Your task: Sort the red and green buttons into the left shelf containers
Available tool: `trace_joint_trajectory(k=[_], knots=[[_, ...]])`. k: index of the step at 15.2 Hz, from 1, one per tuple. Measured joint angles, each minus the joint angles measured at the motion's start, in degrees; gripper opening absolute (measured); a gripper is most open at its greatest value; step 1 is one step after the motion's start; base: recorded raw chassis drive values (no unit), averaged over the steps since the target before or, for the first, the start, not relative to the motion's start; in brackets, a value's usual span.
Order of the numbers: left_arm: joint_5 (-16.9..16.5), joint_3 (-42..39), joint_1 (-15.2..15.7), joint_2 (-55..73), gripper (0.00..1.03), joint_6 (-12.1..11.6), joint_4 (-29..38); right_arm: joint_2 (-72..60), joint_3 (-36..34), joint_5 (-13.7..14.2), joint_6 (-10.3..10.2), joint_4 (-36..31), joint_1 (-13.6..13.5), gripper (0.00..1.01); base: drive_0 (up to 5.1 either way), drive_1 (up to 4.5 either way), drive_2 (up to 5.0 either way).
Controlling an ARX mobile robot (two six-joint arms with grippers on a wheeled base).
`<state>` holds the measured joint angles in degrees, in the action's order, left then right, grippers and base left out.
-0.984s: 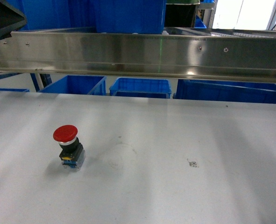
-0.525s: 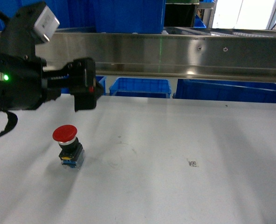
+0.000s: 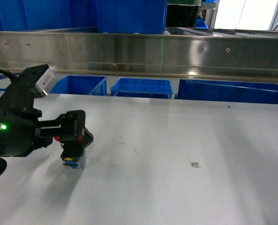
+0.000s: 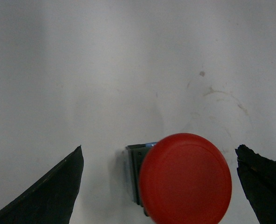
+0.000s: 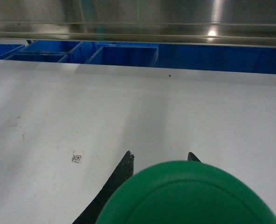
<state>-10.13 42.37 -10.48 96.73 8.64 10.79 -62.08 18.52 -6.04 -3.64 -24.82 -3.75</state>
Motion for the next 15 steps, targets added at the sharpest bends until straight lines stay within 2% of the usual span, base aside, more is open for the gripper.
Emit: trace_joint_trajectory(k=[2,5,7,9,10,11,12,13,15], knots=[[-0.02,-0.85,-1.53,0.59,0.98,-0.17,2.89,0.00,0.00,0.00,0.00,0.00,0.00,0.27,0.0,0.00,0.0],[3.80,-2.89,-0.98,0.98,0.98,-3.41,3.72,0.00,0.00,0.00,0.00,-0.02,0.00,0.27,0.0,0.00,0.0],[5.11,-3.82,-0.52,0.94,0.98,-4.81,3.23,0.00,0.00,0.00,0.00,0.00,0.00,0.27,0.0,0.00,0.0],[5.25,-3.67,-0.09,2.62,0.97,-6.21,6.86,0.00,0.00,0.02,0.00,0.00,0.00,0.27,0.0,0.00,0.0],[5.22,-2.29,0.20,4.83,0.91,-6.54,8.94,0.00,0.00,0.00,0.00,0.02,0.00,0.27,0.0,0.00,0.0],[5.77,-1.62,0.81,8.74,0.69,-7.65,10.19,0.04,0.00,0.17,0.00,0.00,0.07,0.27,0.0,0.00,0.0],[6.16,-1.68,1.81,8.57,0.68,-8.81,11.15,0.07,0.00,0.07,0.00,0.00,0.00,0.27,0.0,0.00,0.0],[6.60,-1.66,1.92,8.55,0.54,-9.31,12.26,0.07,0.00,0.07,0.00,0.00,0.00,0.27,0.0,0.00,0.0],[6.64,-1.66,1.97,8.57,0.37,-9.99,12.90,0.07,0.00,0.07,0.00,-0.02,0.00,0.27,0.0,0.00,0.0]])
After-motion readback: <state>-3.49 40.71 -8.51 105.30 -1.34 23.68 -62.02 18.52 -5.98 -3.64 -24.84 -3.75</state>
